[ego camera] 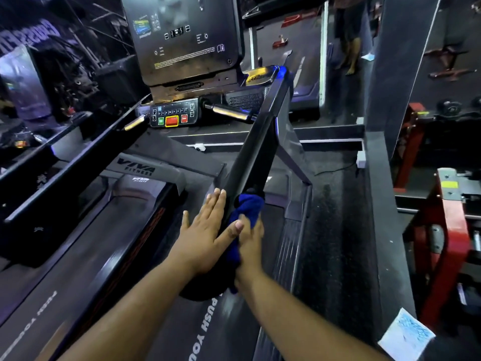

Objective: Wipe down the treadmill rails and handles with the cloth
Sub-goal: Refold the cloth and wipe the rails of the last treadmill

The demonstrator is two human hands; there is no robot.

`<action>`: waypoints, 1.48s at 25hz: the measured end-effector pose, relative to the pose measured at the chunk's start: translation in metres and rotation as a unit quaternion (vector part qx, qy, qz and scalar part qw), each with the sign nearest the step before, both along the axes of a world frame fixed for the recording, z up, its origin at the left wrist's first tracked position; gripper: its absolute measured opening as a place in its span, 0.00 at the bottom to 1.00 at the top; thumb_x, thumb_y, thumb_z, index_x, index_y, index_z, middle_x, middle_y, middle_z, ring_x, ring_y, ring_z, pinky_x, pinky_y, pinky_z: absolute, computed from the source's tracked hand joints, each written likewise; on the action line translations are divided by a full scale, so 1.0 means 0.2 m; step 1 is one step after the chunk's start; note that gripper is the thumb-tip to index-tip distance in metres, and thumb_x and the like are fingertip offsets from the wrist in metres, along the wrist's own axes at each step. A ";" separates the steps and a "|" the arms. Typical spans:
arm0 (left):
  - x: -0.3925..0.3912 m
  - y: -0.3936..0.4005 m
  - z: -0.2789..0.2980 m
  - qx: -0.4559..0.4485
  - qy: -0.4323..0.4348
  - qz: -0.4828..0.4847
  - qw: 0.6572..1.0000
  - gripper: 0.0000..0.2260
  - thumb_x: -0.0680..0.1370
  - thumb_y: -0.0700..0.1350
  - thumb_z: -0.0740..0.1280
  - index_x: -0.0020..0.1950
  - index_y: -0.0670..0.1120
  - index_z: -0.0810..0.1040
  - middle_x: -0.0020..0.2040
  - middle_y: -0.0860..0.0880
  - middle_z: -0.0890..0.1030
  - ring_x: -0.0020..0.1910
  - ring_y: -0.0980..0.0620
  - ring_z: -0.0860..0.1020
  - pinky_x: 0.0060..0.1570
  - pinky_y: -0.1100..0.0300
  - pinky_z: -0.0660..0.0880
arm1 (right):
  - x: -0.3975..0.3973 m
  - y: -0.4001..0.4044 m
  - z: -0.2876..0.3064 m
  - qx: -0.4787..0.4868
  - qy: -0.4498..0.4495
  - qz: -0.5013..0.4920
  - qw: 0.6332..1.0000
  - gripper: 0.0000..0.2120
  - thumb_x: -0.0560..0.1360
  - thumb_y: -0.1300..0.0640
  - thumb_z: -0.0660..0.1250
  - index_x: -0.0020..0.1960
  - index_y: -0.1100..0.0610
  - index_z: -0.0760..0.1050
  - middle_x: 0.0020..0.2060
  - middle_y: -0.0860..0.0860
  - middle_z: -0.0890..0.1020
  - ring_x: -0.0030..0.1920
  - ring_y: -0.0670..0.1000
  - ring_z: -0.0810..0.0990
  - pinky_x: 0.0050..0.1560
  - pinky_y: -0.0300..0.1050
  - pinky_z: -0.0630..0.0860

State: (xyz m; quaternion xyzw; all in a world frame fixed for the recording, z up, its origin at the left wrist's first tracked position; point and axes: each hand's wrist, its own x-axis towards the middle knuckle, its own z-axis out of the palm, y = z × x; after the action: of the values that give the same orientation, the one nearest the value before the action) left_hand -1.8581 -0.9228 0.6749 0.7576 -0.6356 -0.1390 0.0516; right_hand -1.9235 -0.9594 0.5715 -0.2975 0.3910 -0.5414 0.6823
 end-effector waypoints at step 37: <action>0.14 0.56 -0.16 -0.112 0.340 0.268 0.894 0.43 0.70 0.80 0.47 0.70 0.53 0.75 0.66 0.49 0.79 0.68 0.51 0.74 0.71 0.51 0.66 | -0.19 0.29 0.21 -0.504 0.410 0.134 0.749 0.27 0.70 0.44 0.57 0.64 0.52 0.77 0.64 0.49 0.79 0.75 0.55 0.64 0.76 0.65 0.48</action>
State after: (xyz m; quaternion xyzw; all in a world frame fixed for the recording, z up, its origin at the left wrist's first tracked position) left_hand -1.8300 -0.8104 0.6428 0.7951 -0.3631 -0.2971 0.3842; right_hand -1.9608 -0.9016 0.6132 -0.8406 0.2603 -0.3890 0.2728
